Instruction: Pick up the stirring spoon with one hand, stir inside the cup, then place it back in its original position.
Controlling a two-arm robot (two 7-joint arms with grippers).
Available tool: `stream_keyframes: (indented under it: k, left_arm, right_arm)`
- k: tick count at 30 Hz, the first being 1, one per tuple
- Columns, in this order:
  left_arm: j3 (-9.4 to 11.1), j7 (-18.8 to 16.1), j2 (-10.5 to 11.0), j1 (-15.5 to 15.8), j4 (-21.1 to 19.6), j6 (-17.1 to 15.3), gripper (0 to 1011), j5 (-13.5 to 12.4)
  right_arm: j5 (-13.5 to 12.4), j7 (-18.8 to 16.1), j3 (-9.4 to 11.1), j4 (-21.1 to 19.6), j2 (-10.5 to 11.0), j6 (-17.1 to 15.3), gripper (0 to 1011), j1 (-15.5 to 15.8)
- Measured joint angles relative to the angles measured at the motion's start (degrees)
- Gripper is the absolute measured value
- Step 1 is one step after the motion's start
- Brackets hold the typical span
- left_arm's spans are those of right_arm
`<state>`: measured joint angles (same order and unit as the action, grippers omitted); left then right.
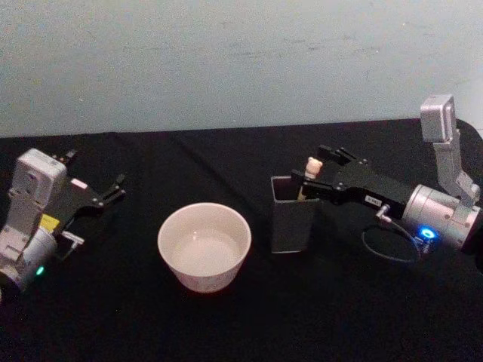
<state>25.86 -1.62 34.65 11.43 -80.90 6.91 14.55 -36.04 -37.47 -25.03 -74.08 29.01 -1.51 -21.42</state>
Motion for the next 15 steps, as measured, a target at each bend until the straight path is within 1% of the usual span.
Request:
stream_keyframes:
  k: [15]
  left_arm:
    - [0.00, 0.00, 0.00, 0.00, 0.00, 0.00, 1001, 0.00]
  right_arm:
    - [-0.36, 0.12, -1.07, 1.25, -0.46, -0.68, 1002, -0.85]
